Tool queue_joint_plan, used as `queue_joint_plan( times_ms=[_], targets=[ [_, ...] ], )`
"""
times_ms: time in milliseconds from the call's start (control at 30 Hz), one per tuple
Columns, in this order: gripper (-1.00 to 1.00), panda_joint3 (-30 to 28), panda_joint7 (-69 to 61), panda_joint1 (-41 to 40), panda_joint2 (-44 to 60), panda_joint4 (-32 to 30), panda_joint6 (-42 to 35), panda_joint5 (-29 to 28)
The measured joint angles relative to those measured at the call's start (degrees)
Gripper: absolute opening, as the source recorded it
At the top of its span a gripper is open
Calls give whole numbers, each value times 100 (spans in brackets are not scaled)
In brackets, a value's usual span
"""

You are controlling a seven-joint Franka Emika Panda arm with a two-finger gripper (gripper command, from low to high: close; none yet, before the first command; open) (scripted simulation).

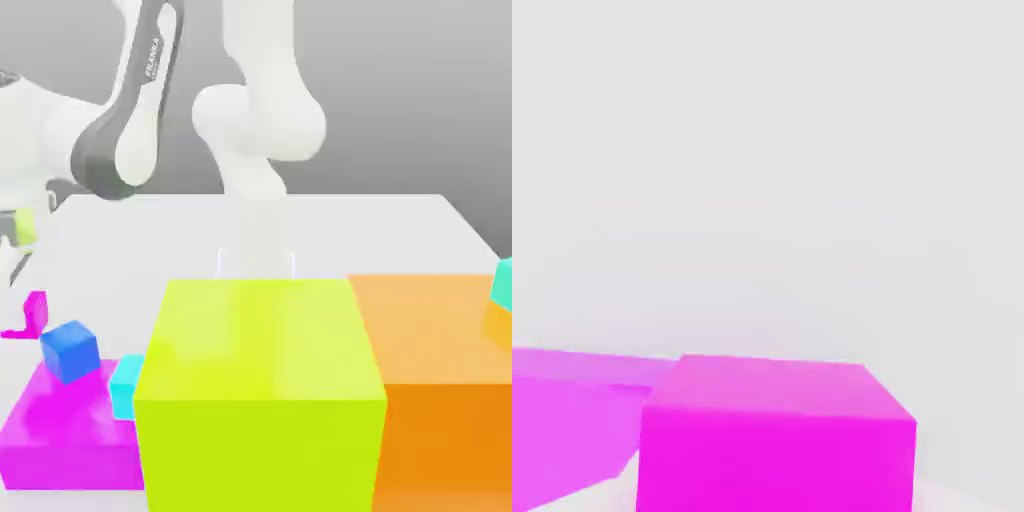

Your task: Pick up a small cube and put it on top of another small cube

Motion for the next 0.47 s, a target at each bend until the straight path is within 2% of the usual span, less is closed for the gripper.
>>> queue_joint_plan(
  times_ms=[167,333,367,467],
  targets=[
    [-100,602,1339,513,-521,-2,-651,524],
    [-100,692,1723,519,228,-199,265,441],
    [100,695,1741,521,337,-226,402,425],
    [100,695,1741,521,337,-227,402,425]
  ],
)
